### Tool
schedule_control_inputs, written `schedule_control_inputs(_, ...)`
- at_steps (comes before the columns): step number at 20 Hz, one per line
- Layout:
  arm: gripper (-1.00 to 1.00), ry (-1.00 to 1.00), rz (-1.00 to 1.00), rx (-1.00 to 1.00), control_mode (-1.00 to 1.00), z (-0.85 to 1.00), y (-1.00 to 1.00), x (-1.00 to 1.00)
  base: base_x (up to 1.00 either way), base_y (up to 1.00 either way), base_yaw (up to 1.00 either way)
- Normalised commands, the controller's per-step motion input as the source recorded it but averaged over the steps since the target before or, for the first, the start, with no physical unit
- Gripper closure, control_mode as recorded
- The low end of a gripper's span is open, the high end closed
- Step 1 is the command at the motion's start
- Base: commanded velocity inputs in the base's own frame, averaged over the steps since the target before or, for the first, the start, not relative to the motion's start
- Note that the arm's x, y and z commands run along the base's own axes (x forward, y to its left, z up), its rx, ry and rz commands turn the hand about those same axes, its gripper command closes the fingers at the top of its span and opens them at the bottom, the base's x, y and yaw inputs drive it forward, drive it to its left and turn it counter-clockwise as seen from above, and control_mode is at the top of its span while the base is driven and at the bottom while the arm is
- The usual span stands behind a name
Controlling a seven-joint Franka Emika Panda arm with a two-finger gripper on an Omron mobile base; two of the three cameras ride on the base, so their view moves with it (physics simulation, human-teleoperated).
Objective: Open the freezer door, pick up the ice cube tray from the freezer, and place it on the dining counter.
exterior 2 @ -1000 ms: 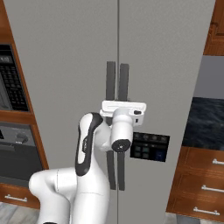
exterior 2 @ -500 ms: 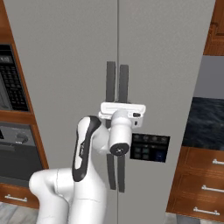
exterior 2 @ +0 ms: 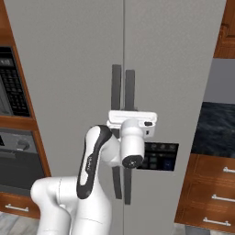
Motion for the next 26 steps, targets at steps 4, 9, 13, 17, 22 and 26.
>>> schedule_control_inputs(4, 1.0, 0.0, 0.04, 0.0, -1.0, 0.0, -0.44, -0.23, 0.0, 0.0, 0.0)
schedule_control_inputs(9, 1.0, 0.0, 0.02, 0.0, -1.0, 0.0, -0.43, -0.14, 0.0, 0.0, 0.0)
schedule_control_inputs(13, 1.0, 0.0, 0.0, 0.0, -1.0, 0.0, -0.4, -0.13, 0.0, 0.0, 0.0)
schedule_control_inputs(17, 1.0, 0.0, 0.0, 0.0, -1.0, 0.03, -0.5, -0.32, 0.0, 0.0, 0.0)
schedule_control_inputs(22, 1.0, 0.0, 0.0, 0.0, -1.0, 0.07, -0.47, -0.41, 0.0, 0.0, 0.0)
schedule_control_inputs(26, 1.0, 0.0, 0.01, 0.0, -1.0, 0.09, -0.46, -0.49, 0.0, 0.0, 0.0)
